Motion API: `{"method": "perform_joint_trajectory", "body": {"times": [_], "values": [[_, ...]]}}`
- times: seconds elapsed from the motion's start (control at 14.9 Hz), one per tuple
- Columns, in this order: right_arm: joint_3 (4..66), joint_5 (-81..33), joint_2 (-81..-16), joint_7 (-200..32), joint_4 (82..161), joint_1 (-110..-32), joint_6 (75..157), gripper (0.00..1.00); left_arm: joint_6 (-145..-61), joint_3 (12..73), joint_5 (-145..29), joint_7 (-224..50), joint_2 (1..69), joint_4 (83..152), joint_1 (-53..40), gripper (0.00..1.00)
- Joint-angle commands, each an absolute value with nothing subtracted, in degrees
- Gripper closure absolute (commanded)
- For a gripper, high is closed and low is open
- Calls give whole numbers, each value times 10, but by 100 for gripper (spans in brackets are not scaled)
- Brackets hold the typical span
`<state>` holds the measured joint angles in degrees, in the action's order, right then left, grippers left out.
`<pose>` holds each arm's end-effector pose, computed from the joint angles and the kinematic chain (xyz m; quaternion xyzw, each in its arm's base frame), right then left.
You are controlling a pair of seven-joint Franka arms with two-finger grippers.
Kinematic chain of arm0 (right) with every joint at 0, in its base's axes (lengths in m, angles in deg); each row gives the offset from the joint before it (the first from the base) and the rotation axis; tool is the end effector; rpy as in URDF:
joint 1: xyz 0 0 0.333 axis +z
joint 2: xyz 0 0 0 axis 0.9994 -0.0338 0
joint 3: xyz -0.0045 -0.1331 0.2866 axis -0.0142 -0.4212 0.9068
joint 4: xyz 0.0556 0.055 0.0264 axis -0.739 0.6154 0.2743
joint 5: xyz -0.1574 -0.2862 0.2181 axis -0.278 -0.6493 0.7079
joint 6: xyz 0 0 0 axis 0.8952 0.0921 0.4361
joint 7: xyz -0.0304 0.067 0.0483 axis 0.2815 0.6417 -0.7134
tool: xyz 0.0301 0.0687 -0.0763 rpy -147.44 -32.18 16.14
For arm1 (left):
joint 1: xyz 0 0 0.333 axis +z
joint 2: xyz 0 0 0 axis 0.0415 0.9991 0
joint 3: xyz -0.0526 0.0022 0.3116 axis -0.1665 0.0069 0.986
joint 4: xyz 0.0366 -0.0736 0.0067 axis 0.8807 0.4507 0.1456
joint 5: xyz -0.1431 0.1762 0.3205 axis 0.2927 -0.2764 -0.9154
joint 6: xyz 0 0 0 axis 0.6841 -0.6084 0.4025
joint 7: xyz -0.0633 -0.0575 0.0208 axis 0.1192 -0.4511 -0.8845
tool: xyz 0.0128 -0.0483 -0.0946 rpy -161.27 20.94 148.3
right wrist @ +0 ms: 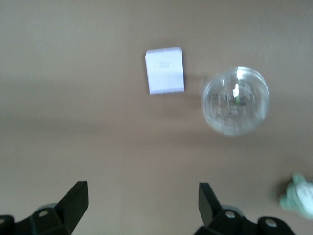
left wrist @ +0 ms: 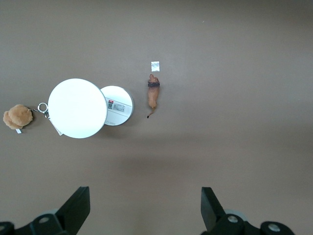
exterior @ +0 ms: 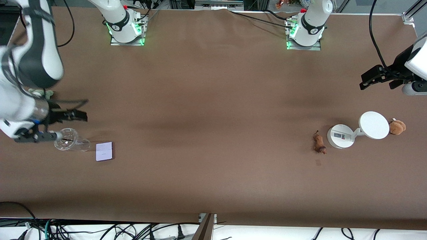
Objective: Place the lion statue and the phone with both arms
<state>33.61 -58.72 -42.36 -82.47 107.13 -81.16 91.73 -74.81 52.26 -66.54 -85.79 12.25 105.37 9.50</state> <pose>0.6334 0.0127 0.4950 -0.9957 -0.0283 0.0880 0.0039 0.5667 -0.0138 0.6157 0.9993 0.0342 -0.0123 0.0089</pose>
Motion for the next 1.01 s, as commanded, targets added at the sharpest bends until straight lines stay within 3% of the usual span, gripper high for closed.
{"method": "perform_joint_trajectory", "body": {"times": [0.0, 0.2, 0.4, 0.94], "values": [[339, -589, -371, -812, 1069, -814, 826, 0, -738, 522, -663, -858, 130, 1035, 96, 0], [342, -601, -308, -811, 1109, -813, 784, 0, -738, 522, -663, -858, 130, 1034, 96, 0], [353, -627, -235, -807, 1216, -813, 853, 0, -738, 522, -664, -858, 130, 1035, 96, 0], [353, -628, -231, -807, 1224, -812, 849, 0, -738, 522, -664, -859, 130, 1034, 96, 0]]}}
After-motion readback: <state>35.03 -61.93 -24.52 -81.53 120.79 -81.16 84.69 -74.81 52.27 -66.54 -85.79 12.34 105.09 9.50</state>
